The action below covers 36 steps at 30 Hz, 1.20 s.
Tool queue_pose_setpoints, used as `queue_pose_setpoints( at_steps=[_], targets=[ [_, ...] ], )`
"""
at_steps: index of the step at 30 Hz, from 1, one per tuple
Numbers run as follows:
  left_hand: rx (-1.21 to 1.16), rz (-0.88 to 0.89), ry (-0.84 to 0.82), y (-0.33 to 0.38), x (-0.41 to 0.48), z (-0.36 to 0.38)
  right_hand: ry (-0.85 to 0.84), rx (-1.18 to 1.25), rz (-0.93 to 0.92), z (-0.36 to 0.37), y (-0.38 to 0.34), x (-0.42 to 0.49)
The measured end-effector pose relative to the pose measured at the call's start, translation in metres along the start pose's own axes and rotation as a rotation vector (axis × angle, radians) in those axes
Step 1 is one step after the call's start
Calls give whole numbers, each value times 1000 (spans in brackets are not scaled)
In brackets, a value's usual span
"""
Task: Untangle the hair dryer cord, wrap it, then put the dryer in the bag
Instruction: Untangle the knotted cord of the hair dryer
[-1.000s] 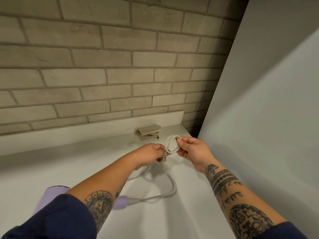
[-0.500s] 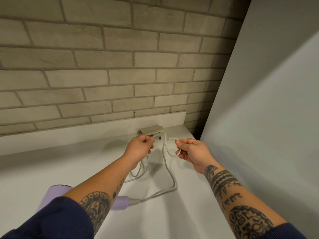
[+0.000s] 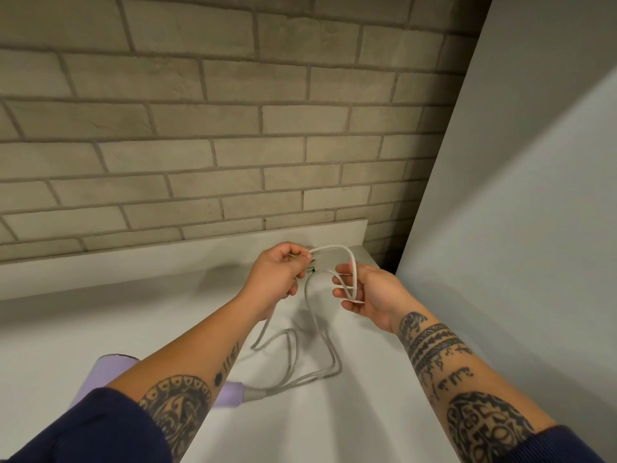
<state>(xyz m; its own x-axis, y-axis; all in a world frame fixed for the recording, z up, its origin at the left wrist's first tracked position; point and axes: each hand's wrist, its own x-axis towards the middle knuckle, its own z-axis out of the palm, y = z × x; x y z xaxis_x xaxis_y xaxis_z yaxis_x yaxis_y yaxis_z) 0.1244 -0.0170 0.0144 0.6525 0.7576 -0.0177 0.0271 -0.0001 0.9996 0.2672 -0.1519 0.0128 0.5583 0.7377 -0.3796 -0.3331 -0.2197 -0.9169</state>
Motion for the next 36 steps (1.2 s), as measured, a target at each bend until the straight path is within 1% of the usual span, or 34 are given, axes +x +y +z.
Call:
queue_pose_setpoints(
  at_steps=[2,5,6,8,10,12,14,17,19,21,24,26,27,29,32,34,36],
  targets=[
    [-16,5,0,2,-2,6,-63,35,10,-6,-3,2],
    [24,17,37,1,-6,17,-209,35,-47,-15,-7,1],
    [35,22,58,1,-7,21,-234,9,-86,-16,-8,1],
    [54,31,73,-1,-8,25,-257,-116,-168,-16,-9,-2],
    [65,38,29,0,-8,27,-270,-195,-225,-14,-7,-2],
    [73,41,-46,0,-8,26,-237,-164,-270,-13,-5,0],
    [175,67,-78,-4,-4,22,-149,-81,-316,-16,-6,2],
    [403,143,-3,-19,4,11,-36,208,-316,-29,-5,10],
    [464,151,57,-28,8,3,22,369,-291,-43,-4,15],
    [550,148,68,-32,9,-4,66,481,-261,-56,-1,18],
    [741,138,68,-34,12,-20,122,639,-205,-75,9,20],
    [766,71,102,-39,13,-30,163,664,-157,-89,18,23],
    [746,32,126,-41,14,-34,191,620,-122,-93,23,25],
    [635,-14,162,-41,14,-33,254,437,-32,-98,35,27],
    [497,14,156,-29,15,-15,284,86,108,-93,54,28],
    [504,45,93,-19,14,0,288,-174,194,-92,63,32],
    [558,70,-22,-13,10,13,258,-459,206,-92,71,39]
  ],
)
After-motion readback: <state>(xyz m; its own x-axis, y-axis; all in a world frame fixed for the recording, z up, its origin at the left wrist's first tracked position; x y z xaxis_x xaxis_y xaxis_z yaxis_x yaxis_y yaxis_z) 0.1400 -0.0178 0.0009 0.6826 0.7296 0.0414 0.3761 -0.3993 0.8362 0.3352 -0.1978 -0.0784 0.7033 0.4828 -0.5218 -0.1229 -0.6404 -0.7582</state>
